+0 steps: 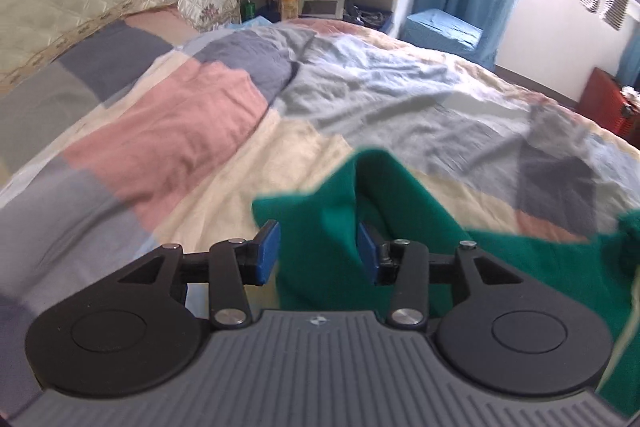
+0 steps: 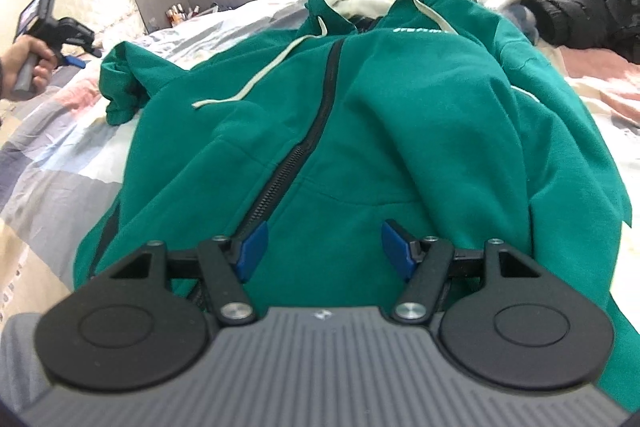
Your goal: Fold large clothes
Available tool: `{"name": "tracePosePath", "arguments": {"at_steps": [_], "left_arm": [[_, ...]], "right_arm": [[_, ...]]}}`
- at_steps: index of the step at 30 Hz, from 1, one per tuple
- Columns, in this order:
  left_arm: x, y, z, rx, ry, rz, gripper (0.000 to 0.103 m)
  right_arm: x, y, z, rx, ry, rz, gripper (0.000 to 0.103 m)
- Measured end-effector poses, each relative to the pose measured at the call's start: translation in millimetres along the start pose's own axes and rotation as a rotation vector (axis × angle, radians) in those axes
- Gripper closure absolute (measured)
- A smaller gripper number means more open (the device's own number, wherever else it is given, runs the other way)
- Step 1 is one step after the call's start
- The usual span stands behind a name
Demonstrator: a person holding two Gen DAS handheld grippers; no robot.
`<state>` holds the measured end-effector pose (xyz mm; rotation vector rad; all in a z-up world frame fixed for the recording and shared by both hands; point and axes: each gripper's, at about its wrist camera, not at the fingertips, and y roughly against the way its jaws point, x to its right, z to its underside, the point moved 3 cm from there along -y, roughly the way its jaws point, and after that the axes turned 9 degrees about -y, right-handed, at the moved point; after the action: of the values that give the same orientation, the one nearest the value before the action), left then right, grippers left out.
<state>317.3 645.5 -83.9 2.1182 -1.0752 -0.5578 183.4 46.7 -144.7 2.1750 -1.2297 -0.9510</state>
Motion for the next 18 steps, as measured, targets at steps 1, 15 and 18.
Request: {"name": "tracePosePath", "arguments": {"at_steps": [1, 15, 18], "left_arm": [[0.9, 14.7, 9.2, 0.002, 0.000, 0.016, 0.054], [63.1, 169.2, 209.2, -0.138, 0.037, 0.325, 0.054], [86.7, 188.3, 239.1, -0.145, 0.028, 0.403, 0.054]], "right_arm": [[0.4, 4.2, -0.1, 0.013, 0.002, -0.001, 0.038], [3.3, 75.8, 19.4, 0.116, -0.003, -0.076, 0.038], [7.2, 94.5, 25.9, 0.142, -0.026, -0.086, 0.038]]}}
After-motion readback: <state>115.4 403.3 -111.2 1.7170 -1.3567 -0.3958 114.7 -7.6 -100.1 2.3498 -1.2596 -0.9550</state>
